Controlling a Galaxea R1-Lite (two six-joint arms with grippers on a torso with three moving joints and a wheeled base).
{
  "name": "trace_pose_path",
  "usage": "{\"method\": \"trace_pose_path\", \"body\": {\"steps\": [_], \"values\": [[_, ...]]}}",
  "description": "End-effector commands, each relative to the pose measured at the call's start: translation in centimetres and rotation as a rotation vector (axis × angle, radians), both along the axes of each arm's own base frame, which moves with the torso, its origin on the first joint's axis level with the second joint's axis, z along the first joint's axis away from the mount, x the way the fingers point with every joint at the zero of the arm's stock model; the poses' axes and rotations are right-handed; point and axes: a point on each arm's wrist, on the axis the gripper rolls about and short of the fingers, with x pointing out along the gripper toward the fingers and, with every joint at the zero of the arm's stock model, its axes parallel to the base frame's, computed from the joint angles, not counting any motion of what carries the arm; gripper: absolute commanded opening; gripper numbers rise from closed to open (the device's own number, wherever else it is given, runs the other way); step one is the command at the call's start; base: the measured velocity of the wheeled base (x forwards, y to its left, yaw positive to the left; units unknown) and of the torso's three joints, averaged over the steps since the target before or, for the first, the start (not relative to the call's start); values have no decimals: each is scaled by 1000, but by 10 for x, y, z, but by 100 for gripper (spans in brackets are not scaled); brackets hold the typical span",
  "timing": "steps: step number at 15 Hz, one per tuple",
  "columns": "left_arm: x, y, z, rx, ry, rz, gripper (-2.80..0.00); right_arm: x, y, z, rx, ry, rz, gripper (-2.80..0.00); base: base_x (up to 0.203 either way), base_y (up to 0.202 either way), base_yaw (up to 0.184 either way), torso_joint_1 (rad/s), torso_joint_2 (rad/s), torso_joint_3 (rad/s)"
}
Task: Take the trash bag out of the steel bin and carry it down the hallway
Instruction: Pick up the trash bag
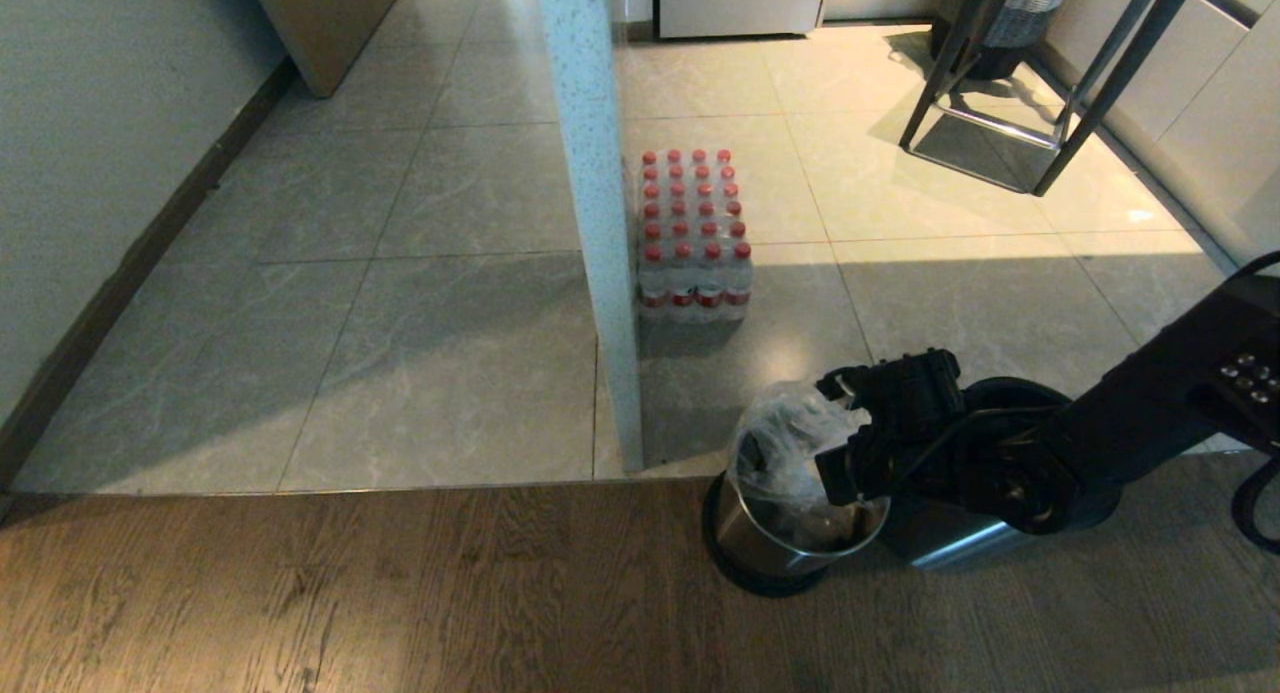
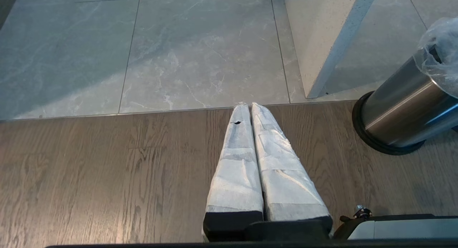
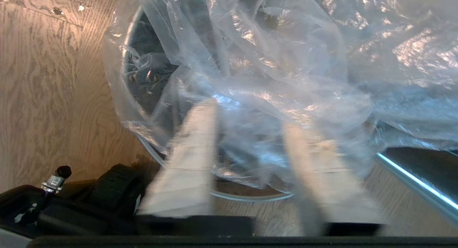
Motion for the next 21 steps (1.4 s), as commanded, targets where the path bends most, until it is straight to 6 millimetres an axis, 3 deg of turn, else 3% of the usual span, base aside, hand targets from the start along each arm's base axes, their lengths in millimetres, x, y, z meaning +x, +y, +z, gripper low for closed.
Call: {"method": "trace_pose_path", "body": {"steps": [1,5,21], "values": [[0,0,0,0,0,0,-280,-1,0,7,8,-23,2,0,0,0,0,0,0,0],[0,0,0,0,0,0,-280,-7,-4,22,-12,-74,22,0,0,0,0,0,0,0],[0,0,0,0,0,0,-280,-4,-24,31,-163,-258,8,0,0,0,0,0,0,0]]}}
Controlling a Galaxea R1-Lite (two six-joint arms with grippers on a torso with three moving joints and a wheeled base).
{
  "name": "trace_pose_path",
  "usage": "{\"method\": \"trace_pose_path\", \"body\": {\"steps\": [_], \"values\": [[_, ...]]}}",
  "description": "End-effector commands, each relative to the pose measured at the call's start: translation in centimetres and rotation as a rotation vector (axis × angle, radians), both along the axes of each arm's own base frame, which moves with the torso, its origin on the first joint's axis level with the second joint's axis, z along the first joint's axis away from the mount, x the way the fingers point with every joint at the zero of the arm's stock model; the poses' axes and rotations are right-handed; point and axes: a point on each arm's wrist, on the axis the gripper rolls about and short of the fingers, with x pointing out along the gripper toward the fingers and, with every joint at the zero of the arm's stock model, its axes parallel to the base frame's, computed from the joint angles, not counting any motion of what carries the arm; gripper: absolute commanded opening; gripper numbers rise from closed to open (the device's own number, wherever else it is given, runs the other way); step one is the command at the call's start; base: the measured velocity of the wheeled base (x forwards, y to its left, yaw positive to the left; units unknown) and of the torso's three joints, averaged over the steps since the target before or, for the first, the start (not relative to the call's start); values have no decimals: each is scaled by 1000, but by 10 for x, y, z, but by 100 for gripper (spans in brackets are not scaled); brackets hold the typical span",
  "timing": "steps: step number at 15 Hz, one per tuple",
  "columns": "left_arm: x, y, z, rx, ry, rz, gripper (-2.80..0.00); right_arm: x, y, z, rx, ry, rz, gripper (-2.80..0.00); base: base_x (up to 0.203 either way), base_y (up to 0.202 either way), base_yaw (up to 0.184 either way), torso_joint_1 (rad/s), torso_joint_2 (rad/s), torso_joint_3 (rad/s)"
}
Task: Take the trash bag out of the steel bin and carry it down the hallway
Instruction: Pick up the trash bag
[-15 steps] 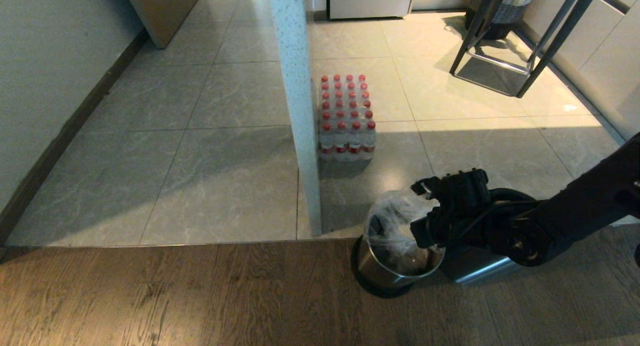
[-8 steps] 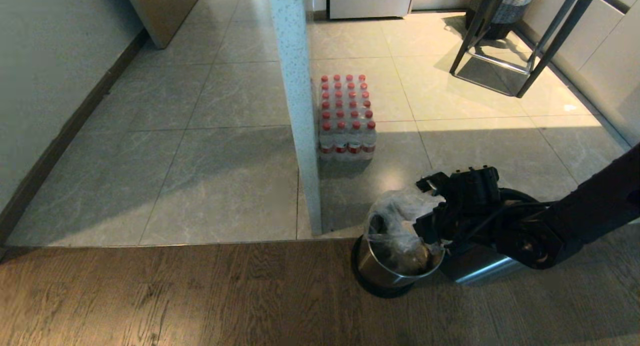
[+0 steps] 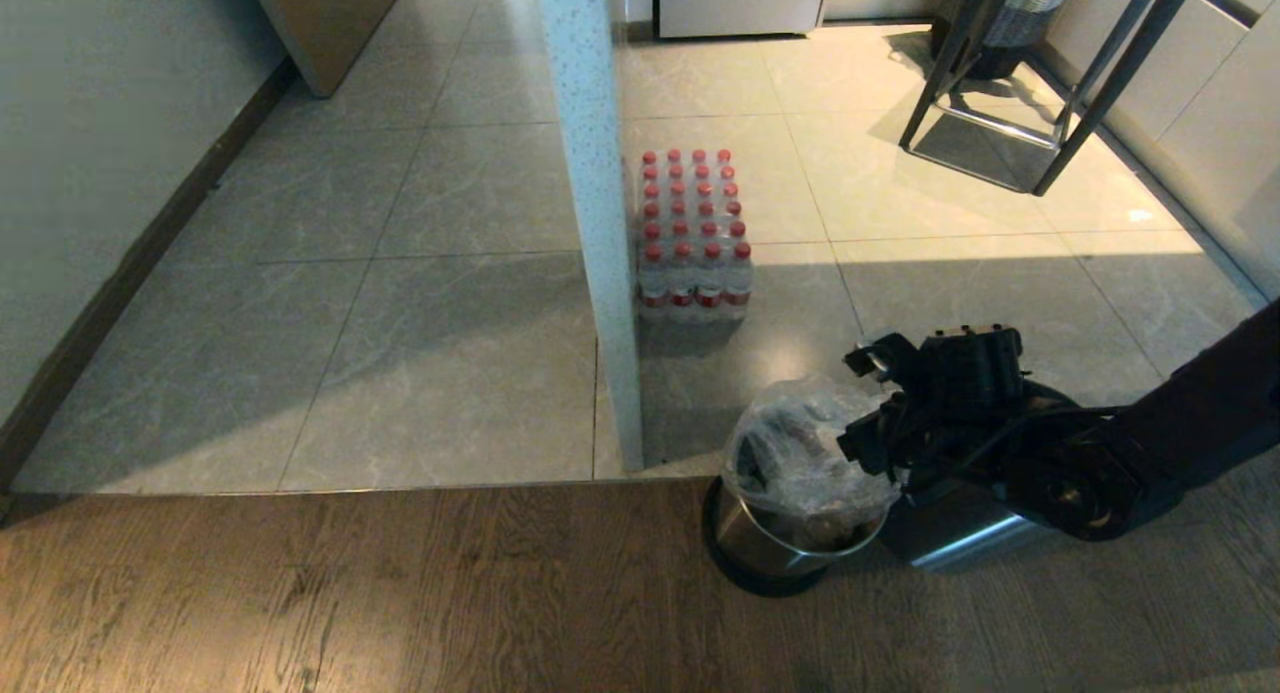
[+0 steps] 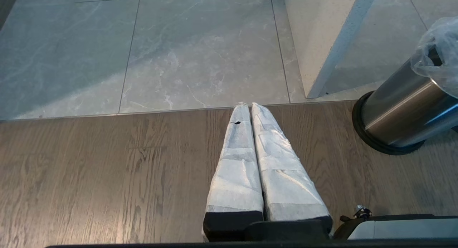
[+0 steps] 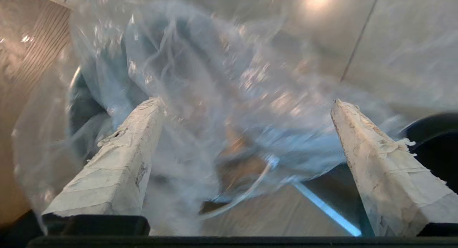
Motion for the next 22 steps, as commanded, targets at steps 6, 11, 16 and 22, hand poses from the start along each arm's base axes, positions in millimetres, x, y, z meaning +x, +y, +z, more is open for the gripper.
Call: {"method": "trace_pose_path", "body": {"steps": [6,11,16,22], "values": [[0,0,0,0,0,0,-280,3,-16,-1,-51,-11,-17,0,0,0,0,0,0,0],[0,0,0,0,0,0,-280,7,-18,-18,-52,48,-16,0,0,0,0,0,0,0],[0,0,0,0,0,0,-280,18,-13,-32,58,131,69,0,0,0,0,0,0,0],[0,0,0,0,0,0,-280,21,-8,-39,183,225,170,0,0,0,0,0,0,0]]}}
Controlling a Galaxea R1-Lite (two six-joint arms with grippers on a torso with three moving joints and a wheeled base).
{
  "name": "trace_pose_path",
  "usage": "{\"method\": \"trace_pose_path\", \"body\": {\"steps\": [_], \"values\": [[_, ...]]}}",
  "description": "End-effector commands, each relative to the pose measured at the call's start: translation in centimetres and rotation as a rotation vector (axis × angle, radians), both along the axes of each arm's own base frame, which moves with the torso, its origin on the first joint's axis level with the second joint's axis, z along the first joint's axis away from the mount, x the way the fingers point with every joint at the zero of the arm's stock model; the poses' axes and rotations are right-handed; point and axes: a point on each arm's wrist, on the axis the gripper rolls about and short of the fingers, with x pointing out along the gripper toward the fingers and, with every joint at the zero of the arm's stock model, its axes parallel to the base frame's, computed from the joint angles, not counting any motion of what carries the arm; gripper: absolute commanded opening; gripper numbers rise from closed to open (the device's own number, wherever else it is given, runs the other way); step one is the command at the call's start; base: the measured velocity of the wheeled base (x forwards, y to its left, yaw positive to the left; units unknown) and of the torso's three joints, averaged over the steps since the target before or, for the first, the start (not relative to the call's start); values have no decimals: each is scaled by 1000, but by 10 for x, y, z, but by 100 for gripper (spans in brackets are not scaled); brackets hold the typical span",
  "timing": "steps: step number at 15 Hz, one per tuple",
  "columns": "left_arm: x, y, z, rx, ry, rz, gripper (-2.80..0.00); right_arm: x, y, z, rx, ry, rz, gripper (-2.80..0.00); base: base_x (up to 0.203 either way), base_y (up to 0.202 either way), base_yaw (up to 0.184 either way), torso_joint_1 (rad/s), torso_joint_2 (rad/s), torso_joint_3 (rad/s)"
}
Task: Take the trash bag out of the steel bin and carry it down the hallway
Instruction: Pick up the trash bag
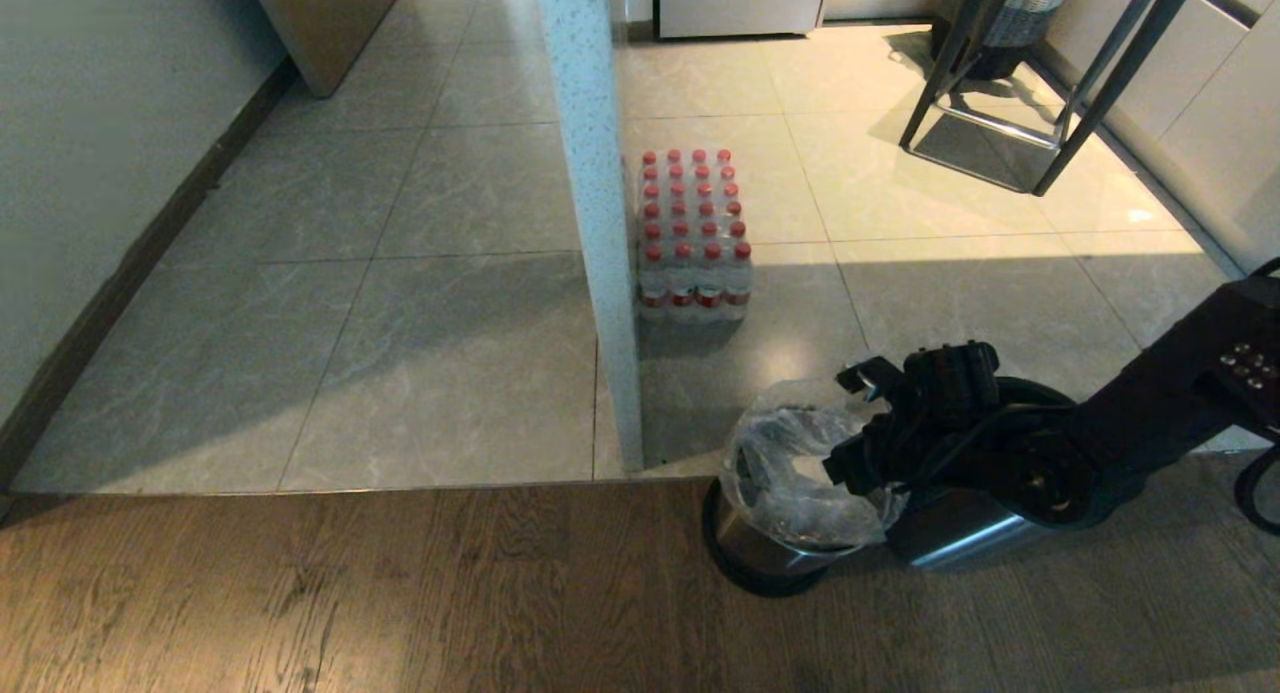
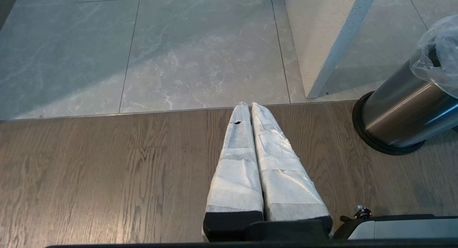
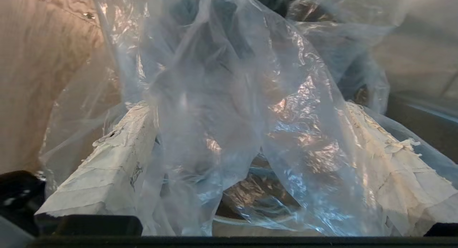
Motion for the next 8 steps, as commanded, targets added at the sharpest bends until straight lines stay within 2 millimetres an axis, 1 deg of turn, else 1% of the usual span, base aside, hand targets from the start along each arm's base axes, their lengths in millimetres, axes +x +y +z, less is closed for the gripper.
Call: {"method": "trace_pose_path", "body": {"steps": [1,3,8], "values": [[0,0,0,0,0,0,-280,1,1,-8,-5,33,4,0,0,0,0,0,0,0],[0,0,0,0,0,0,-280,2,3,-14,-9,67,9,0,0,0,0,0,0,0],[0,0,0,0,0,0,-280,5,21,-23,74,166,23,0,0,0,0,0,0,0]]}}
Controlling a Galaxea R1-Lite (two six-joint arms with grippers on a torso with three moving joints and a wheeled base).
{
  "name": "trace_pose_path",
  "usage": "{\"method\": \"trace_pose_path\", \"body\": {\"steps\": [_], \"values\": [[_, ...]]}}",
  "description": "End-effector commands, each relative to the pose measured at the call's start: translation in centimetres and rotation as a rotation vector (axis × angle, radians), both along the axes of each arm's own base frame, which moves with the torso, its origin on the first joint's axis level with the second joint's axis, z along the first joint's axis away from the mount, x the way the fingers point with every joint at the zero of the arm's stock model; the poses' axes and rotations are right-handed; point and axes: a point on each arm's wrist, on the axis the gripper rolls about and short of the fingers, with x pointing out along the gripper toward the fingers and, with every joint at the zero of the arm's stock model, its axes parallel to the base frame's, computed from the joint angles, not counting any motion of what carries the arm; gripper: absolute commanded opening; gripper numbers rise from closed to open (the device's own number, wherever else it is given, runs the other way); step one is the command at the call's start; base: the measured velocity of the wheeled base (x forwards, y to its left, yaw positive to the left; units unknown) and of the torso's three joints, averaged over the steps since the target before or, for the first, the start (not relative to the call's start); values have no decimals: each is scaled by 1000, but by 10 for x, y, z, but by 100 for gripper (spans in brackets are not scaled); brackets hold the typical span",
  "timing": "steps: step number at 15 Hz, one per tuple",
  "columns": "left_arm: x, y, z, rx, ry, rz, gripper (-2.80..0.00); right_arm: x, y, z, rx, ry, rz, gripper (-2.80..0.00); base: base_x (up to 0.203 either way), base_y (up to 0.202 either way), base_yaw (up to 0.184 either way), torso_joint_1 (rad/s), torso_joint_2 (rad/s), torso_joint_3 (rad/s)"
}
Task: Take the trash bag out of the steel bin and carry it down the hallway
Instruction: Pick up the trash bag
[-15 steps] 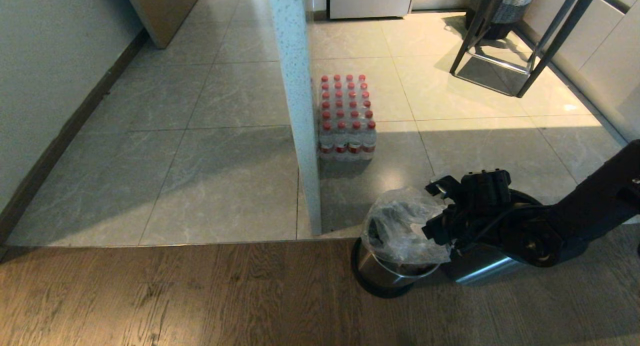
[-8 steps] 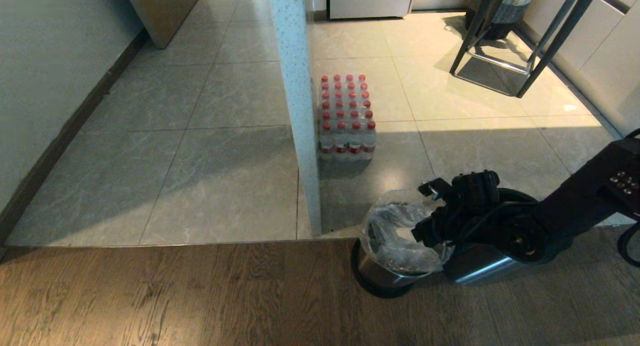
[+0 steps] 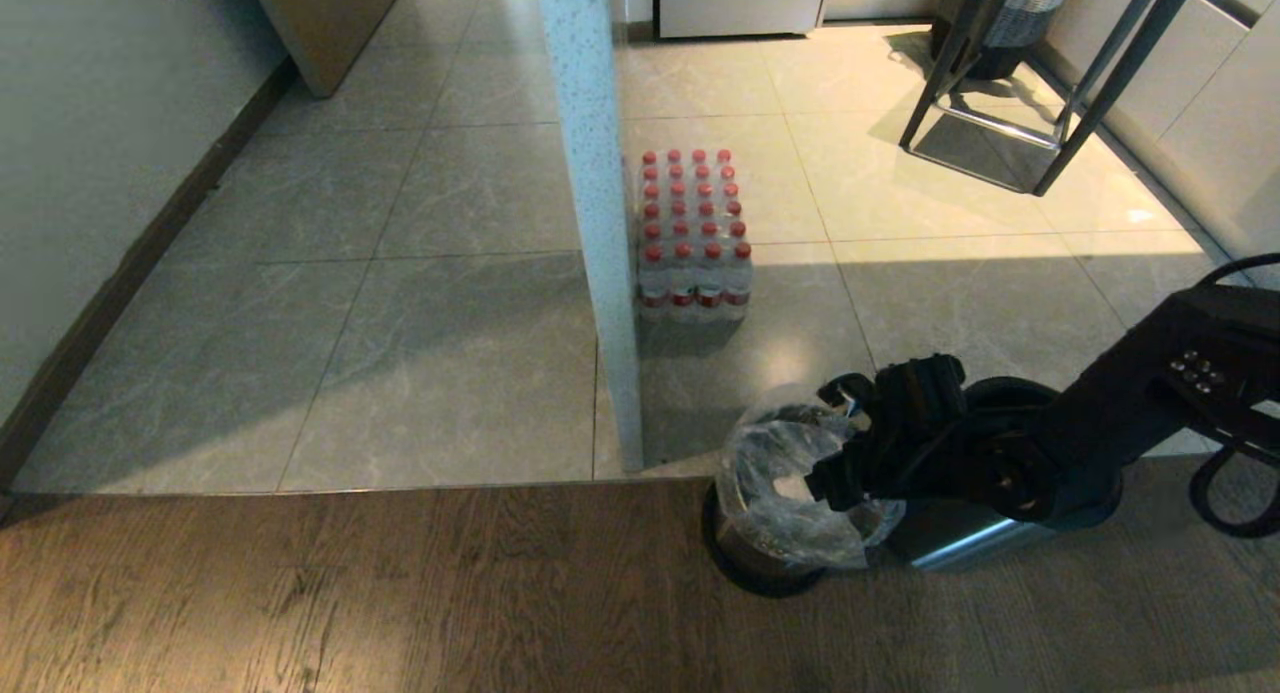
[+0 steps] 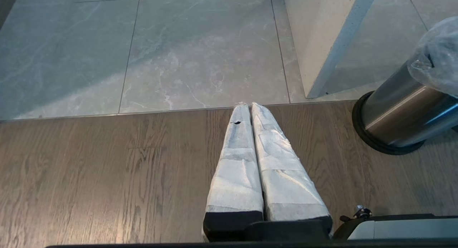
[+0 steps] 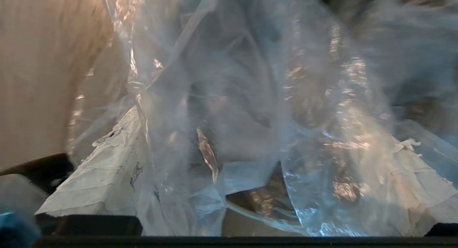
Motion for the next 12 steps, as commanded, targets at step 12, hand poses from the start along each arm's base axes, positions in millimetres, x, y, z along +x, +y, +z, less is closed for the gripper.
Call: {"method": "trace_pose_path", "body": {"steps": [12], "values": [[0,0,0,0,0,0,-280,24,21,-42,-4,32,38,0,0,0,0,0,0,0]]}}
